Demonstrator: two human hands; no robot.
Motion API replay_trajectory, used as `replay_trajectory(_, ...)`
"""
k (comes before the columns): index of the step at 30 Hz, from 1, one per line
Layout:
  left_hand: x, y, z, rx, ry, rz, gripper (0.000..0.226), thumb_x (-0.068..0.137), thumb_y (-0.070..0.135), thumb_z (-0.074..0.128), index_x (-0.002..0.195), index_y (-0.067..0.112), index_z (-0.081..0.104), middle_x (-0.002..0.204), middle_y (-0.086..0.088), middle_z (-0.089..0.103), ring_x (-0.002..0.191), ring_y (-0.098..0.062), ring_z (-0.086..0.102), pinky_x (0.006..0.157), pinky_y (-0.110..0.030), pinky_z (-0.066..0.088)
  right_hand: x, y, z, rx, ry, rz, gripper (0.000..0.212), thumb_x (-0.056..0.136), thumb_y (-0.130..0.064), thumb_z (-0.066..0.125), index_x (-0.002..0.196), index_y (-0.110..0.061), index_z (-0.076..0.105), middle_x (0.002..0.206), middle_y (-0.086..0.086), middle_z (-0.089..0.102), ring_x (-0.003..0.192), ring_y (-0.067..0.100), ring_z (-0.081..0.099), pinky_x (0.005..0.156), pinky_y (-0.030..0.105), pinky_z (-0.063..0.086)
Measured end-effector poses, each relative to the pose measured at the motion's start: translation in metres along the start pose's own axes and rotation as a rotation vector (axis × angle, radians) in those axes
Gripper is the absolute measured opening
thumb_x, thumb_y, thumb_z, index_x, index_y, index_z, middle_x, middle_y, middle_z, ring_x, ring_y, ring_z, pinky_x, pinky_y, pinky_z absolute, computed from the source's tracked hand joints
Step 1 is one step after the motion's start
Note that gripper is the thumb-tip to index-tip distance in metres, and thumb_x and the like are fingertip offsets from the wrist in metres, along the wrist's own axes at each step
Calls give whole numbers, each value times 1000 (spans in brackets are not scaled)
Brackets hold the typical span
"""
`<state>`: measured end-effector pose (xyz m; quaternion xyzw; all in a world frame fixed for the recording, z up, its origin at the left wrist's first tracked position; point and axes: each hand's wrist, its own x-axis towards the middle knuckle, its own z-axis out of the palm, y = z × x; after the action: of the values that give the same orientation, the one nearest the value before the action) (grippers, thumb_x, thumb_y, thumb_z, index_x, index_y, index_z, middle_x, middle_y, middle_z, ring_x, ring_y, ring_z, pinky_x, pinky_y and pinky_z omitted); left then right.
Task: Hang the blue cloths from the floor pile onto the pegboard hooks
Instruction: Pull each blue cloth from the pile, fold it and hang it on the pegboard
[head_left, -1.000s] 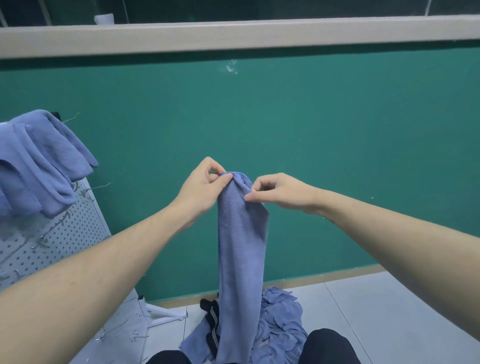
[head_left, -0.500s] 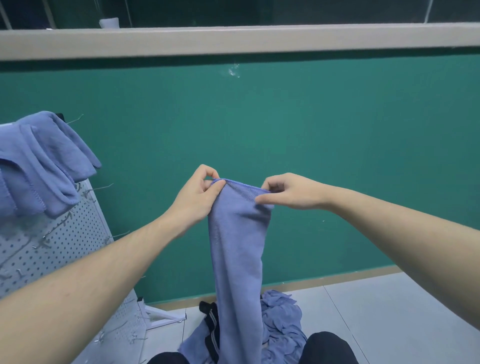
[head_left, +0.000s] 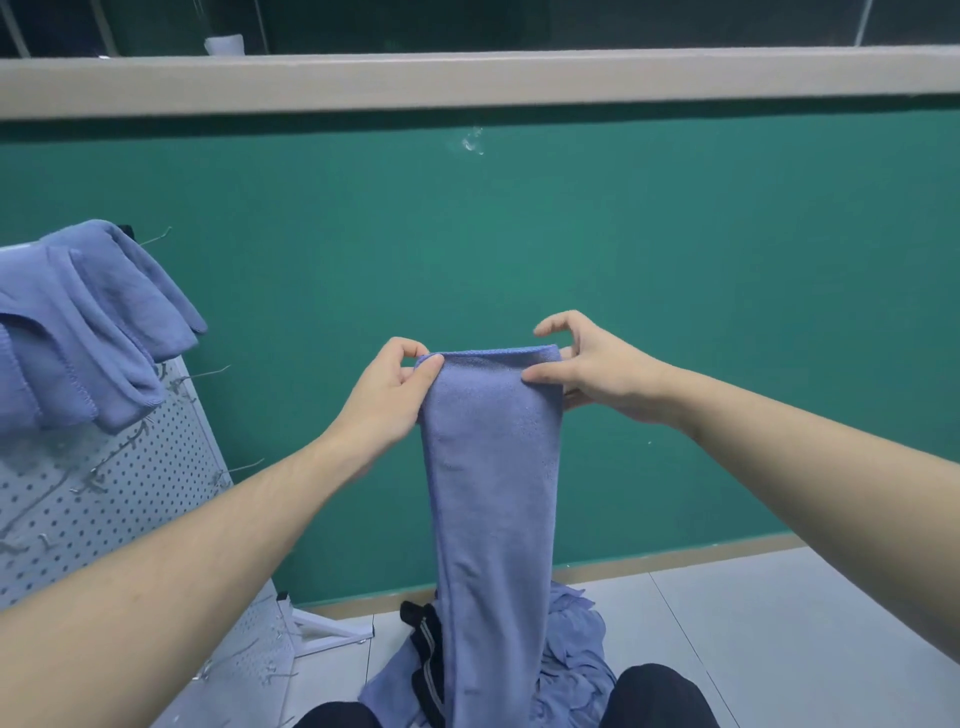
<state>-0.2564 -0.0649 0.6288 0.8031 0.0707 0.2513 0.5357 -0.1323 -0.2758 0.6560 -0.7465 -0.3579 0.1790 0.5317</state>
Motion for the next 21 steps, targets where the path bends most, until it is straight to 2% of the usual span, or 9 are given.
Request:
replay_trajectory(2,1,-1,1,6,10,-35,16,103,32,53,102,18,60,76,0,67,68,-13,60,73,-36,58,2,-1,-1,0,-5,40,29,93,-19,71,118,-21,58,89,-2,77,85,21,73,78,35,61)
replay_trajectory(4,1,-1,2,14,14,-44,21,103,30,54,99,15,67,78,3,68,66,-8,60,66,-28,60,4,-1,0,-24,-17,58,6,94,-21,68,98,-18,72,93,2,78,83,20,73,85,38,61)
replay_trajectory(7,3,-3,4,-32,20,-66,21,103,31,55,93,17,67,74,7,66,58,-7,57,56,-24,54,6,-1,4,-93,46,38,19,97,-28,62,103,-12,71,97,7,76,78,19,71,83,39,62)
replay_trajectory(9,8,-3,4,-91,28,-110,20,102,35,54,89,23,63,70,10,63,60,-10,52,55,-24,47,7,-4,8,-125,86,12,23,99,-34,56,106,-15,66,92,2,72,75,17,69,75,37,63)
replay_trajectory(12,13,1,9,-406,-43,-244,26,101,45,53,101,22,64,94,5,72,84,-18,64,72,-29,48,9,-5,14,-64,101,-10,23,102,-38,50,104,-19,64,87,-7,69,70,12,65,63,31,58)
replay_trajectory(15,3,-6,19,-654,-291,-337,51,100,52,46,129,13,64,126,-7,70,117,-20,66,100,-36,47,16,-5,21,36,109,-5,24,102,-36,48,106,-19,65,89,-7,71,71,13,65,60,27,55)
replay_trajectory(17,-7,-21,28,-638,-341,-351,44,93,49,60,120,16,70,121,-5,72,112,-19,66,97,-36,45,21,-4,24,91,145,11,23,102,-34,49,104,-20,67,91,-5,72,74,13,66,61,27,56)
replay_trajectory(19,-17,-37,34,-599,-347,-386,33,79,37,75,108,21,72,102,1,73,91,-17,62,84,-37,45,27,0,24,143,200,39,23,101,-33,50,103,-21,70,97,-1,75,79,13,67,68,29,59)
replay_trajectory(21,-23,-48,41,-626,-354,-388,35,82,25,71,117,23,67,103,3,73,88,-15,65,80,-34,51,32,8,22,202,248,88,23,100,-33,54,104,-20,72,108,3,76,84,15,69,77,32,59)
